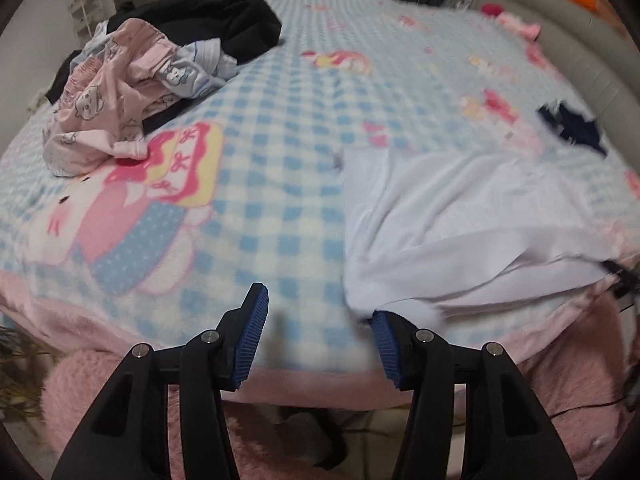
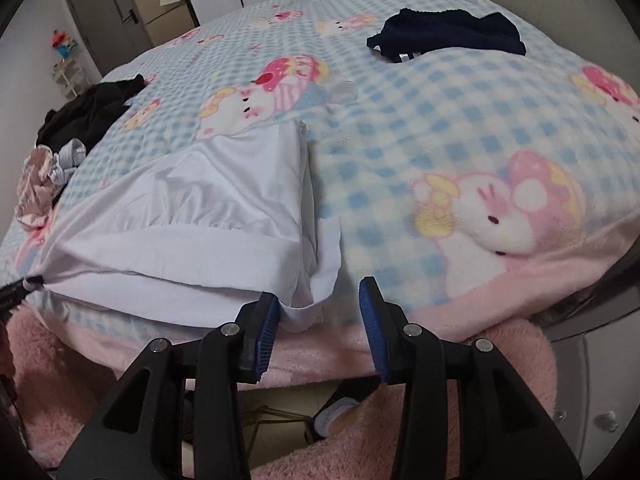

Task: Fold clothes
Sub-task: 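Move both open grippers to the folded shirt's edge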

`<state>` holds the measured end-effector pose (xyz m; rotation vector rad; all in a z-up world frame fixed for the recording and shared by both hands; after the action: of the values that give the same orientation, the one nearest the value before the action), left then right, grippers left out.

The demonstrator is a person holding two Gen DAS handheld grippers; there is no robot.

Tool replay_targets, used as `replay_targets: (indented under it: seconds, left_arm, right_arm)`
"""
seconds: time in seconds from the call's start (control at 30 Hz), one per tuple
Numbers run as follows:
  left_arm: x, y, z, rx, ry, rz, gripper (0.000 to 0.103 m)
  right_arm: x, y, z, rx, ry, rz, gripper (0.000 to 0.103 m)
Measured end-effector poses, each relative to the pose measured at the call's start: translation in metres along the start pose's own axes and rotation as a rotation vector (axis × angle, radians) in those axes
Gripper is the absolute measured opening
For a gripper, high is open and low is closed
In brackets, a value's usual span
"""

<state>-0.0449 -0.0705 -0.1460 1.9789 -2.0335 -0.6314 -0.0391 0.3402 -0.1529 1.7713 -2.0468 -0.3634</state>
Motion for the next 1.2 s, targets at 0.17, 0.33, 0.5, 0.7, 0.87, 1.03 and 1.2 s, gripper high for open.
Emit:
replay_targets:
  seconds: [0.17,0.33,0.5,0.7,0.87,1.03,1.2]
  left_arm:
    - [-0.014,0.009,-0.004,-0.024,-0.034,0.049,0.053]
    - [0.012,-0.005,0.011,0.077,0.047,-0.019,0.053]
    - [0.002,0.008,-0.02,-0.074,-0.079,-0.054,0.051]
    - [-0.022,0.018,-0.008,-0.048,-0.058,0.008,0.051]
    - [0.002,0.007,-0.012,-0.037,-0.119,-0.067,0.051]
    - [-0.024,0.023,-0.04,-0.169,-0.251,-0.01,0.05]
    - [-0.099,0.02,-0.021,-0.126,-0.248,0.263,0.05]
  right_arm:
    - [0.015,0.007,-0.004,-0.03,-0.018,-0.045,0.04]
    - [0.005,0.004,-0.008,-0.048,-0.066,-0.056,0.025]
    - [0.007,0.002,-0.024,-0.076,-0.001,-0.033,0.035]
    - [0.033,0.011,-0.02,-0.096,-0.064,-0.144,0.041]
    - [0.015,0.001,-0.023,-0.063,0.043,-0.06,0.041]
    - [0.04,0.015,-0.066,-0.188,0.154,-0.127,0.041]
    - [0.101,0.013,-0.05,-0.133,0.188,-0.305,0.047]
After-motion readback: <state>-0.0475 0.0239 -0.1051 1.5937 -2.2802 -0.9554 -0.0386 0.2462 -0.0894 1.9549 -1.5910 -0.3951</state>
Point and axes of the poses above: each gripper's, at about its wrist camera, not at the fingertips, and z roughly the way its jaws point, x to its left, y to its top, the point moved 8 cm from there along z, roughly the way its jaws point, and after that the axes turned 5 degrees about x, right-handed, at the moved point
